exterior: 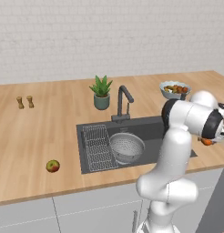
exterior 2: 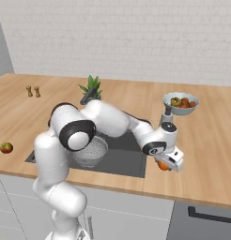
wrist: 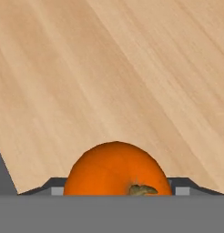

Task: Put the colander in the sink, put the apple, orange in the colander, and turn on the sink faucet and pour water over the colander.

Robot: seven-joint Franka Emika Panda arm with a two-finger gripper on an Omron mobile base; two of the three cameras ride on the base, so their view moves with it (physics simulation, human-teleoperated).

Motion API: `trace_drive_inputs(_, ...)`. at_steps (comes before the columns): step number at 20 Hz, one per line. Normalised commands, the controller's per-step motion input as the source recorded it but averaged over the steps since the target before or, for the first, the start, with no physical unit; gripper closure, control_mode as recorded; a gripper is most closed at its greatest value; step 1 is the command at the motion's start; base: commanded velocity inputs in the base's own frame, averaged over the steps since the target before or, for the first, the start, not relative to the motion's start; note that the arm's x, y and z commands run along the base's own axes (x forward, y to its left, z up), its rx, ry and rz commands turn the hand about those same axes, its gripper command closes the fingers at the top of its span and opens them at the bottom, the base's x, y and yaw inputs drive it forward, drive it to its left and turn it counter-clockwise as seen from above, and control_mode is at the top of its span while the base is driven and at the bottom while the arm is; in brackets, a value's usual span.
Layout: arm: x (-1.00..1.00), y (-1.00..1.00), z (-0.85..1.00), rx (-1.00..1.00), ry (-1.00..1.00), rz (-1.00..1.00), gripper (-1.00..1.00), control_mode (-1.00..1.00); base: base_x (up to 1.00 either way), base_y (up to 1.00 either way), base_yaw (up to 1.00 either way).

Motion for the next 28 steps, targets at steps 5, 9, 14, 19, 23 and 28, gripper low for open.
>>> trace_drive_inputs(5,0.00,1.00,0.07,0.00,0.00,0.22,1.00,-1.00,0.00,0.00,0.00)
trace_drive_inputs(9,0.00,1.00,0.02,0.01,0.02,0.28,1.00,-1.00,0.00,0.00,0.00)
trace_drive_inputs(14,0.04,1.00,0.00,0.03,0.03,0.32,1.00,-1.00,0.00,0.00,0.00)
trace_drive_inputs(19,0.24,0.99,0.07,0.03,0.00,0.22,1.00,-1.00,0.00,0.00,0.00)
trace_drive_inputs(23,0.41,0.97,0.05,0.04,0.00,0.16,1.00,-1.00,0.00,0.00,0.00)
trace_drive_inputs(28,0.49,0.53,0.02,0.05,0.00,0.09,1.00,-1.00,0.00,0.00,0.00)
